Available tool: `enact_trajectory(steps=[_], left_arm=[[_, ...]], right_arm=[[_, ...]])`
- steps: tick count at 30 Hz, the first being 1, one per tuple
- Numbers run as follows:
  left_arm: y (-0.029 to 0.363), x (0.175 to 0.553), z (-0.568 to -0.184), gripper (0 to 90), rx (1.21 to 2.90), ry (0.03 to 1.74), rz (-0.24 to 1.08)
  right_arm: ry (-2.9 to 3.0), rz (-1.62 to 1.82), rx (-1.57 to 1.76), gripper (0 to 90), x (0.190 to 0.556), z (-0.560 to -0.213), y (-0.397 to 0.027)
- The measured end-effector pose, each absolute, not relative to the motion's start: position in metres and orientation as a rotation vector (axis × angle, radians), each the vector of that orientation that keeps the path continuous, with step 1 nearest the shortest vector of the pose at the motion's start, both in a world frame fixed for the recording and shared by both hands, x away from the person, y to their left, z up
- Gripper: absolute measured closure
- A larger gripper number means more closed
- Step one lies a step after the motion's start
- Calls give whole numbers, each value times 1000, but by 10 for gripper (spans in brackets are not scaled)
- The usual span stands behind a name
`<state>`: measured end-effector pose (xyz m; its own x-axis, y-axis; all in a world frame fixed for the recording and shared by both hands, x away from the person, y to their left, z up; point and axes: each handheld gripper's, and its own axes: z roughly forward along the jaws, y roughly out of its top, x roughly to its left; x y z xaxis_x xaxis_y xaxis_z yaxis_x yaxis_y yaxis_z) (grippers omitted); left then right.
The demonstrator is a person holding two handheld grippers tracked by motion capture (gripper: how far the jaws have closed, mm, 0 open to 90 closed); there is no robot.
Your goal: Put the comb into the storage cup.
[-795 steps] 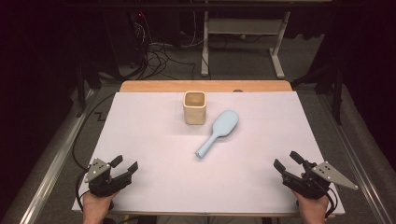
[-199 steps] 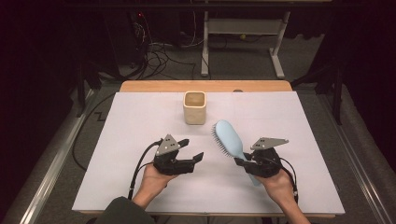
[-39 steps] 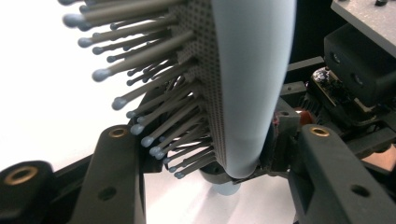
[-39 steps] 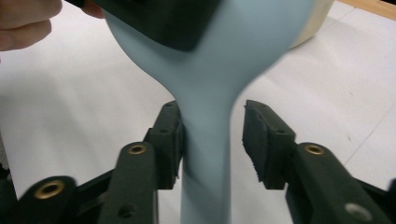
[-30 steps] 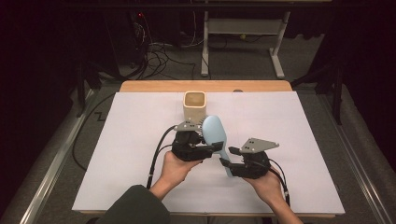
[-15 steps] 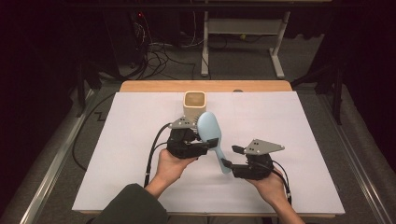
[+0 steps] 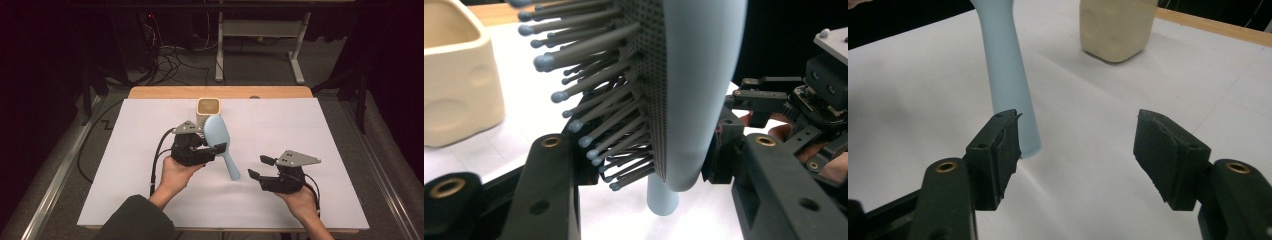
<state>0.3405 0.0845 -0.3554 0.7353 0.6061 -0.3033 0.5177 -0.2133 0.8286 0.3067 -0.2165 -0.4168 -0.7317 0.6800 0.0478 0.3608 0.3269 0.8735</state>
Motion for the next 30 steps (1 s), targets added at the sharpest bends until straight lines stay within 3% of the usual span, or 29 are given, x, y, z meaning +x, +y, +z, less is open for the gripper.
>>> enact_trajectory(steps=[30], left_arm=[[109, 349, -336, 537, 1826, 914, 185]], right_arm=[[2085, 1413, 1055, 343, 287, -442, -289]])
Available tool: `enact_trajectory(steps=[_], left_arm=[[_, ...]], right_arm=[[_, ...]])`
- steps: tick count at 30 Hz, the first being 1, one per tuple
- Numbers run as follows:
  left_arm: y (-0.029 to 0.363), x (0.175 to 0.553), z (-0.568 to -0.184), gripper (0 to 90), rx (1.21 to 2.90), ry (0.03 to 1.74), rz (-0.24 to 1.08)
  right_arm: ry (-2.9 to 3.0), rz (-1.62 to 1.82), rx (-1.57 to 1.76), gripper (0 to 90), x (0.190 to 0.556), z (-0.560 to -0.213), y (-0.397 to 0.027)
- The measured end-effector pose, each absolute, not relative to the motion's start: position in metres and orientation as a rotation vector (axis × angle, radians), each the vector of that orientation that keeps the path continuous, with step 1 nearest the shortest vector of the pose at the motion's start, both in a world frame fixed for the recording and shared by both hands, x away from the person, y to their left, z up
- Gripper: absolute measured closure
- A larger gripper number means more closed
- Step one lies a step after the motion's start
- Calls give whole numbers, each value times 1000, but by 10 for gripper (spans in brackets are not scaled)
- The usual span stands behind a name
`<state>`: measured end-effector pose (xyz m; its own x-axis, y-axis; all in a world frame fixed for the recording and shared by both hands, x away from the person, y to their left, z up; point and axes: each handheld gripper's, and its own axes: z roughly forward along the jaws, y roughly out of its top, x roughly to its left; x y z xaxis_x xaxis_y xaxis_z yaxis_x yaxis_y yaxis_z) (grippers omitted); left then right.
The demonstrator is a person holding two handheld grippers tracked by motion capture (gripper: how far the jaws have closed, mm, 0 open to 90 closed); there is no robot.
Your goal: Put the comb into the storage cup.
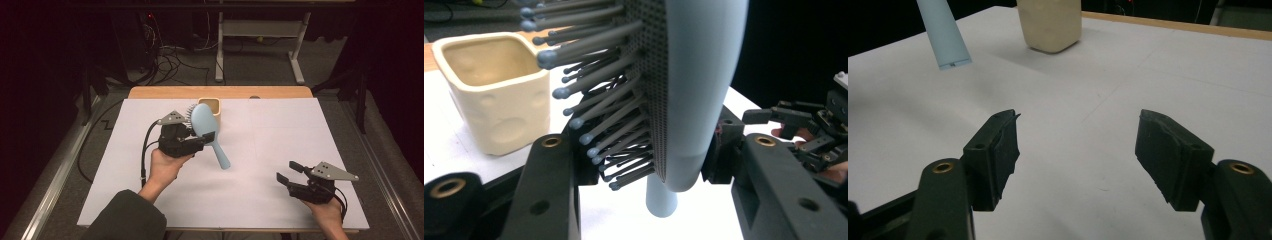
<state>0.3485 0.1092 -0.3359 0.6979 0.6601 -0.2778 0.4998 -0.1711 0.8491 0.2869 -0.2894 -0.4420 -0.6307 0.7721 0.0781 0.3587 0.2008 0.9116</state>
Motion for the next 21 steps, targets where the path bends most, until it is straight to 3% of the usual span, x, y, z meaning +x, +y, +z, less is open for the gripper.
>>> enact_trajectory(steps=[21], left_arm=[[115, 368, -318, 537, 1812, 942, 241]], right_arm=[[1996, 1418, 1039, 354, 270, -457, -307]])
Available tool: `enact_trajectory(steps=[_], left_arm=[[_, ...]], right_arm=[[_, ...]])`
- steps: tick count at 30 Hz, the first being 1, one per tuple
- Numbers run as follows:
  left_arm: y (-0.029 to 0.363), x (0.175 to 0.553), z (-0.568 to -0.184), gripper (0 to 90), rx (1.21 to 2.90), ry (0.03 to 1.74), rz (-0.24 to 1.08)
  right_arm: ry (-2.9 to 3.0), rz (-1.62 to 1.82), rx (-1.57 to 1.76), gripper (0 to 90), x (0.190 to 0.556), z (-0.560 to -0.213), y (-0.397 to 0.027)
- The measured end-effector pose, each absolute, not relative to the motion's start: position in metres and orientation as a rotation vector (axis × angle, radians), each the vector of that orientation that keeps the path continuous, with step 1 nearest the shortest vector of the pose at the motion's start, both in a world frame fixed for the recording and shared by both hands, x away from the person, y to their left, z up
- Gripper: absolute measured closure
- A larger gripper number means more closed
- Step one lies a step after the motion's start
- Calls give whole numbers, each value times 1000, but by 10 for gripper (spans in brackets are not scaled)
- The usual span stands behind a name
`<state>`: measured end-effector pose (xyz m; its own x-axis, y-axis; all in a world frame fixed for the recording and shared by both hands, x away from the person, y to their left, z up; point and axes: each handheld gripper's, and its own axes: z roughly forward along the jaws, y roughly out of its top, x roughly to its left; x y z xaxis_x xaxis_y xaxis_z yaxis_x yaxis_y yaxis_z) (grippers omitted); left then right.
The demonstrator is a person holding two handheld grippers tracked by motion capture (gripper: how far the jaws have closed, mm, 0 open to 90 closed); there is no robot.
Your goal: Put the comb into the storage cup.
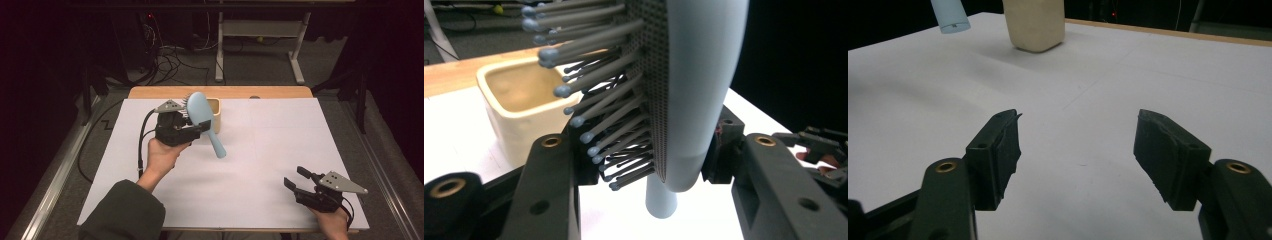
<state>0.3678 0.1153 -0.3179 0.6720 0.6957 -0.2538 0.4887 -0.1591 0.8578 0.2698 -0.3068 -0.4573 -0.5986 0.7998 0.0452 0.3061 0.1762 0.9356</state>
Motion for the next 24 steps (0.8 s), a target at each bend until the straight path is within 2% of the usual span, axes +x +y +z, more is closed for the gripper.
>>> enact_trajectory(steps=[24], left_arm=[[122, 397, -293, 536, 1782, 997, 315]], right_arm=[[1984, 1409, 1053, 345, 266, -464, -310]])
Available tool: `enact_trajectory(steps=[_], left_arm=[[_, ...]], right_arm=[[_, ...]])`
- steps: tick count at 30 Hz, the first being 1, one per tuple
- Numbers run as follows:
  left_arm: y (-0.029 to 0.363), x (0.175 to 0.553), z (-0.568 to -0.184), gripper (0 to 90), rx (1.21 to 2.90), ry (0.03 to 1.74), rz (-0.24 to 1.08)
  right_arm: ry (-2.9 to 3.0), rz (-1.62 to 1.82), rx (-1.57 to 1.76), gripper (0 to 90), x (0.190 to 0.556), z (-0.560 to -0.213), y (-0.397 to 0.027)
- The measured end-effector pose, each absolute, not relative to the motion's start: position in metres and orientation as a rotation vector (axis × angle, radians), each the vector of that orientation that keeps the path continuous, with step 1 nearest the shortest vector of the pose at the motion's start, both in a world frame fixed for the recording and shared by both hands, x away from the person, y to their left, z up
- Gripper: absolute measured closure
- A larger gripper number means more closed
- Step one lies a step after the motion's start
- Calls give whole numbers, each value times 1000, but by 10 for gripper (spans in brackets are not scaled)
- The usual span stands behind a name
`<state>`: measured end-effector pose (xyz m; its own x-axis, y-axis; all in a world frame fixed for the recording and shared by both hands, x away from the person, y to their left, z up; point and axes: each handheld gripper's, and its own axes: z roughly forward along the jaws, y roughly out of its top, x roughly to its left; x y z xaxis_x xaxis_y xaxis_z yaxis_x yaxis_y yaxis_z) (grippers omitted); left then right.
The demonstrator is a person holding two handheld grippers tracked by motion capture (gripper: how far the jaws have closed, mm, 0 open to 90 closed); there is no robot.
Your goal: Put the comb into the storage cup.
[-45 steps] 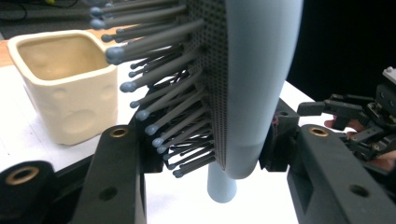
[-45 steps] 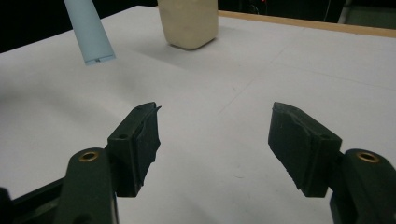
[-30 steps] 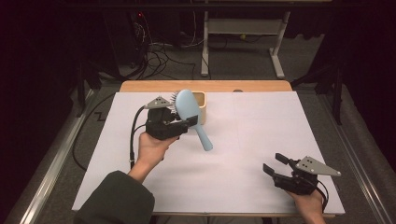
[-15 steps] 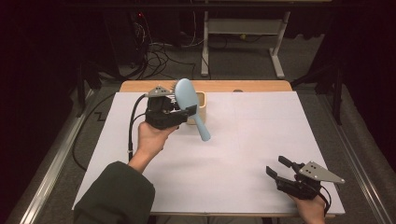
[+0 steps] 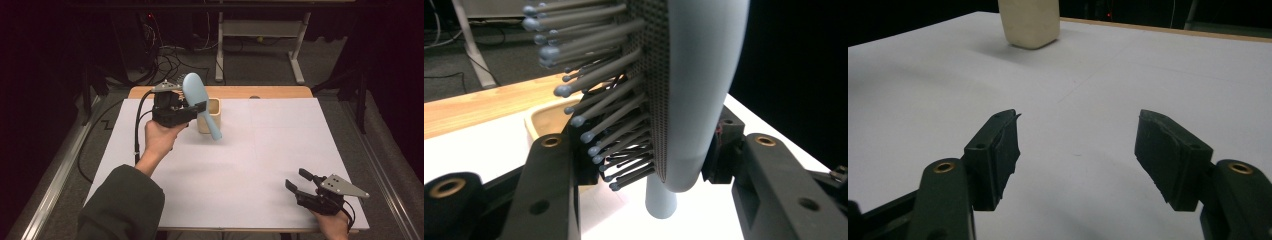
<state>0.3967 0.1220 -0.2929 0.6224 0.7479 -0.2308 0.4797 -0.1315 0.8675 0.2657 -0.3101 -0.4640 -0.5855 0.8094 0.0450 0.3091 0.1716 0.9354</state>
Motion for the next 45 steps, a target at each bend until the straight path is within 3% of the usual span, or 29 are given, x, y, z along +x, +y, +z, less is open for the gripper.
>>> enact_trajectory(steps=[45], left_arm=[[122, 446, -272, 536, 1695, 1101, 393]], right_arm=[[1979, 1417, 1080, 334, 266, -465, -312]])
